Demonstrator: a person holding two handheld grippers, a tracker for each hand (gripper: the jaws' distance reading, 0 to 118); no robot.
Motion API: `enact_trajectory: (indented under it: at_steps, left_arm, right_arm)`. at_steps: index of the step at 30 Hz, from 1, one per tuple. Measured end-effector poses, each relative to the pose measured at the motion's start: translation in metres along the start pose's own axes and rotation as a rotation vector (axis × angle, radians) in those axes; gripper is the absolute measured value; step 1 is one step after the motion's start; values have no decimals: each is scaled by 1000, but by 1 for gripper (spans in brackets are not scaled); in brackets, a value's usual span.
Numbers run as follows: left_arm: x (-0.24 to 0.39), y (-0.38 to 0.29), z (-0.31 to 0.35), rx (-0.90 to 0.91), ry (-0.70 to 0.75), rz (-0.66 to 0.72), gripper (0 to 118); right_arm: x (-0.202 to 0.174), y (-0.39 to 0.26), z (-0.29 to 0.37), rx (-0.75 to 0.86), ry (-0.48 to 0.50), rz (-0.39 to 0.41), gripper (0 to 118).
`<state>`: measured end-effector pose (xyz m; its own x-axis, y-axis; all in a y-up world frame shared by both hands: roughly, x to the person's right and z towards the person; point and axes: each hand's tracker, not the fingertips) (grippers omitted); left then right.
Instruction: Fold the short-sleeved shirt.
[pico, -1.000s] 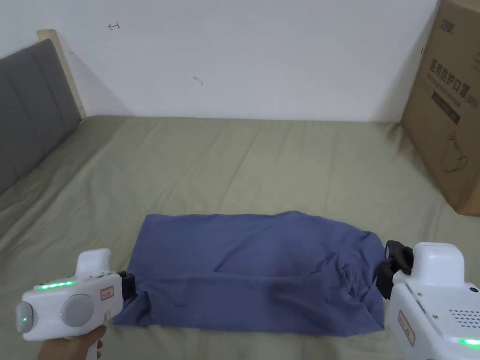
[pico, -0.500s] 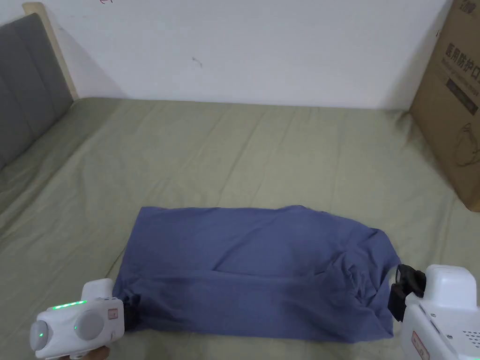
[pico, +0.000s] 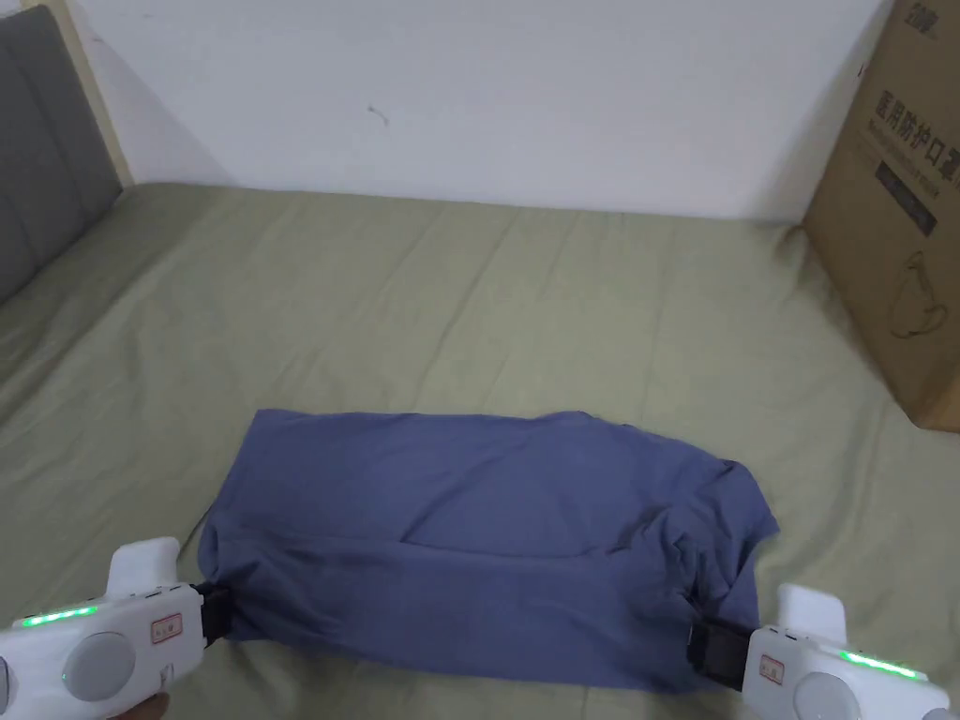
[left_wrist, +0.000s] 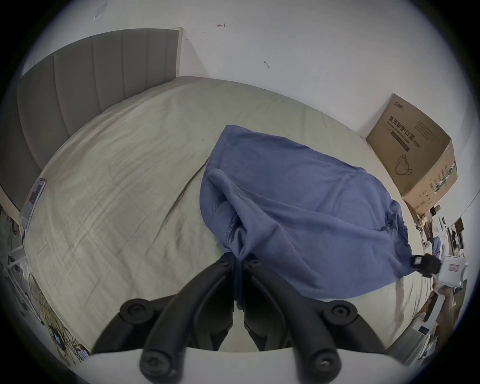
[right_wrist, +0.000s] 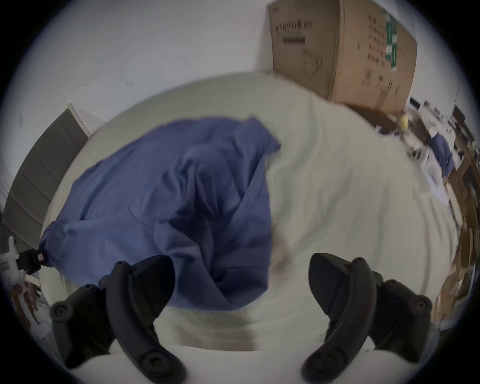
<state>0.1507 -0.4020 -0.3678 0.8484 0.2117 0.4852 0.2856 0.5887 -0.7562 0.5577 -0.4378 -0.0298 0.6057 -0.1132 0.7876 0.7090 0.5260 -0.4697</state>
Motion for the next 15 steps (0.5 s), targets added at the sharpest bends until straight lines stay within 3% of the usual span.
enact_trajectory:
  at_steps: [2,4,6,15]
  left_arm:
    - [0,0,0,0,-4,-9,5]
    - [-1,0,-1,-10,-12,-13,5]
    - [-3,-1,-1,-17,-12,-4,5]
    - [-21,-14,20,-19,-24,54,5]
  right_arm:
    - [-2,-5,-10,-5,16,-11,84]
    - [-5,-9,-10,-7,51,-35,38]
    - [-9,-10,-2,28,68,-33,12]
    - [-7,-27,62,112,44,61,11]
